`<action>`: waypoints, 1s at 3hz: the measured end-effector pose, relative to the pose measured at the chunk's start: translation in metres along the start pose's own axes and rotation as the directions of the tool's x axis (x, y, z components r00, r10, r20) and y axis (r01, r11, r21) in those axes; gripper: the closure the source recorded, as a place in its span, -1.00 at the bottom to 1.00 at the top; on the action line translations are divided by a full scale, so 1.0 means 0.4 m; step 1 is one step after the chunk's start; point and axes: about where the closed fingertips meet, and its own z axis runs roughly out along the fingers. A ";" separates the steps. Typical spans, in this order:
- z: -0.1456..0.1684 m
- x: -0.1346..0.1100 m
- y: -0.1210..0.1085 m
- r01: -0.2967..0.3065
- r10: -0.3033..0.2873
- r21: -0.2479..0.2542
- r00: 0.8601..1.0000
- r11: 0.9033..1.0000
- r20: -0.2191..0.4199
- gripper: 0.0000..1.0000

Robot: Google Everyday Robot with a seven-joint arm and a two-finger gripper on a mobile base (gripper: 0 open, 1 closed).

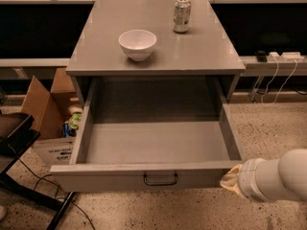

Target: Close top drawer

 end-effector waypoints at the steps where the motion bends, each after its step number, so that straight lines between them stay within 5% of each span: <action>1: 0.031 -0.031 -0.031 0.021 -0.022 0.016 0.999 1.000 0.027 1.00; 3: 0.143 -0.068 -0.122 0.015 -0.016 0.017 0.998 1.000 0.057 1.00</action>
Offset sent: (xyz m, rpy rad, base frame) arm 0.0768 0.0187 -0.0335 0.0517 -0.0536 0.0116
